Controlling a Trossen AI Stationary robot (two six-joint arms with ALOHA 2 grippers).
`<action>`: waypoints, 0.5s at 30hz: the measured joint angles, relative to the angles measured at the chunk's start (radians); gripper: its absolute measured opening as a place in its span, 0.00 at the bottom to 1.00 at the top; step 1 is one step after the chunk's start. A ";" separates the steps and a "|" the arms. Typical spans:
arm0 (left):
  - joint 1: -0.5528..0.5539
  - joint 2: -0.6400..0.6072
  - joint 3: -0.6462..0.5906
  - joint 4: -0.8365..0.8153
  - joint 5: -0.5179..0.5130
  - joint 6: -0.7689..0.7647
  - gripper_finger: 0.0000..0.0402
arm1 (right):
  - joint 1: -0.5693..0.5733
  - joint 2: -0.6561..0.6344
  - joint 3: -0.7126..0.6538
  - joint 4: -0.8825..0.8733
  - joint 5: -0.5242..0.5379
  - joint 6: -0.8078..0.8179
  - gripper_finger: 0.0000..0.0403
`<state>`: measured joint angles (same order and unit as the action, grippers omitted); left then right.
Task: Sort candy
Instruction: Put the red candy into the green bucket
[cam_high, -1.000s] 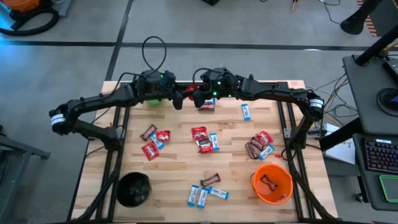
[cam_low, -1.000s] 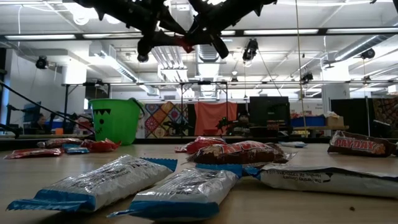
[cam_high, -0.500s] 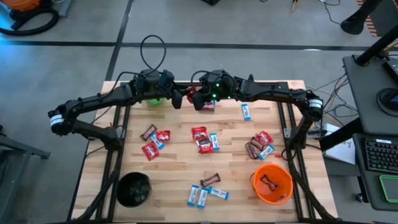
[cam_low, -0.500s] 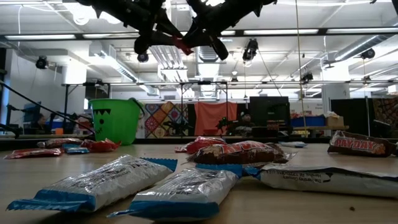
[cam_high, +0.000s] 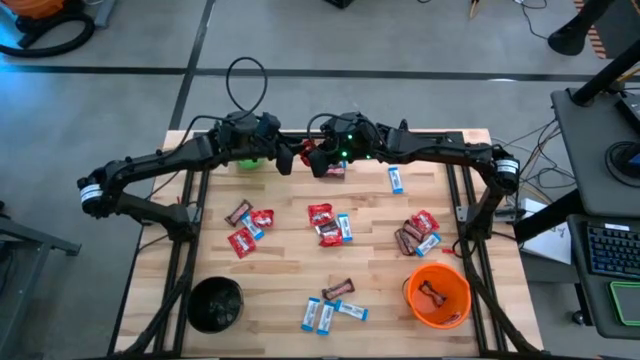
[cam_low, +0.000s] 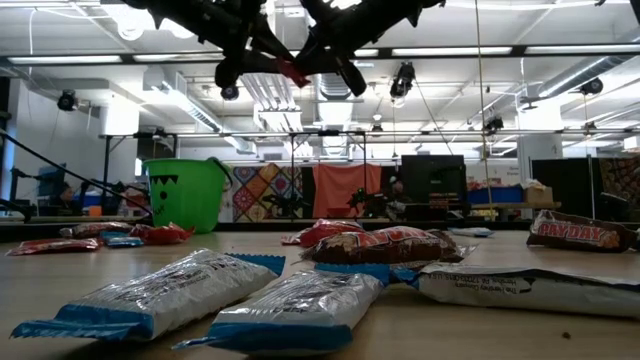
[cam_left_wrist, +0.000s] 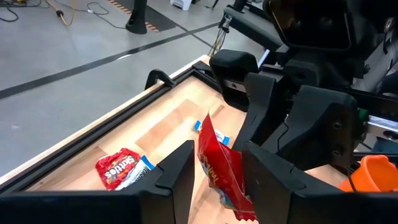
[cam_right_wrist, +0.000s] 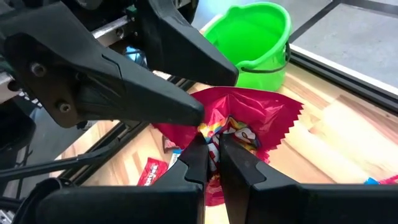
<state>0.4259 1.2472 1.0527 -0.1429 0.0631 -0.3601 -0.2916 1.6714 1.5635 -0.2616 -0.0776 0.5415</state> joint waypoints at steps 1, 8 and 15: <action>0.000 0.000 0.000 0.000 0.000 -0.002 0.29 | 0.000 0.000 0.000 0.005 0.000 0.000 0.04; 0.000 0.000 0.000 0.000 0.000 -0.008 0.28 | 0.000 0.000 0.000 0.011 0.002 0.000 0.04; 0.000 0.000 0.000 0.000 0.002 -0.008 0.16 | 0.000 0.000 0.000 0.011 0.003 0.000 0.04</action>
<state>0.4255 1.2476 1.0527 -0.1429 0.0654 -0.3679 -0.2920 1.6718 1.5635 -0.2503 -0.0750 0.5413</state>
